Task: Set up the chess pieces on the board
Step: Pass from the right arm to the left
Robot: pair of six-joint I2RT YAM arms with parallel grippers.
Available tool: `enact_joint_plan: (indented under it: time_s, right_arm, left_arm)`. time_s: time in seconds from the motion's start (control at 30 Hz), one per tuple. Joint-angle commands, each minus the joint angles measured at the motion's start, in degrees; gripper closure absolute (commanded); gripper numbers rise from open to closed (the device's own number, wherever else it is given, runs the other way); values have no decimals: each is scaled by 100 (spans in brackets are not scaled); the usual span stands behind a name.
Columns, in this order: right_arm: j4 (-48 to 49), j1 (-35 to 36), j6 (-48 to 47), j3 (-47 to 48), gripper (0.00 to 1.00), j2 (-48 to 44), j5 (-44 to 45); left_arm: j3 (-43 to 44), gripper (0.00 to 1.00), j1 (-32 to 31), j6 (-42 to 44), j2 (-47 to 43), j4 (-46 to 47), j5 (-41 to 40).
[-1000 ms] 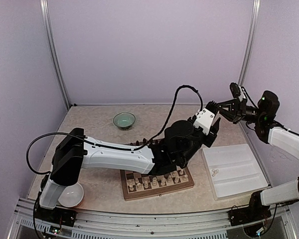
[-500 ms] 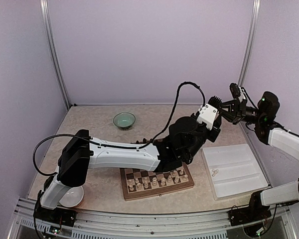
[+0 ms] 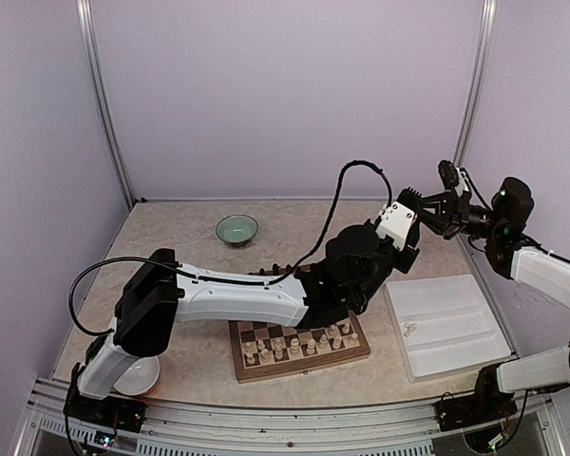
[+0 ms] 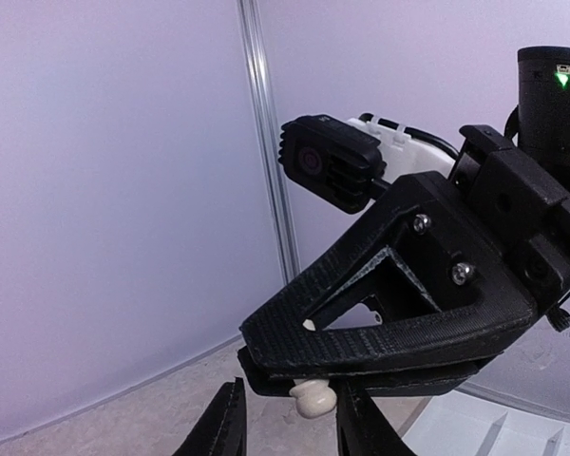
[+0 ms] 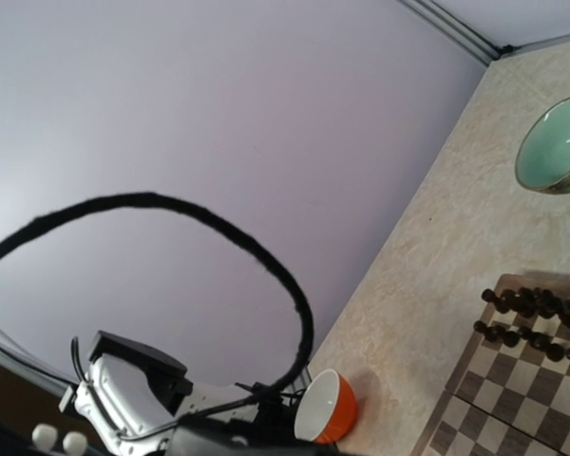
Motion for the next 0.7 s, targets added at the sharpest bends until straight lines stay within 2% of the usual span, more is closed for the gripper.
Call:
enact_joint_plan:
  time_s: [0.0, 0.13, 0.3, 0.37, 0.47, 0.67]
  right_arm:
    - [189, 75, 3, -65, 92, -153, -111]
    - [102, 77, -72, -78, 91, -180, -105]
    - [14, 75, -200, -80, 90, -176, -96]
    - [-109, 75, -358, -66, 84, -176, -77]
    - [-426, 60, -697, 13, 69, -192, -31]
    - [-811, -221, -1202, 280, 55, -211, -113]
  left_arm:
    - [196, 69, 80, -21, 112, -102, -21]
    - [215, 74, 108, -77, 104, -143, 63]
    - [175, 89, 129, -88, 61, -172, 195]
    - [102, 95, 129, -87, 15, -161, 261]
    - [-70, 100, 129, -132, -146, -184, 345]
    - [-769, 100, 136, -257, -793, -430, 371]
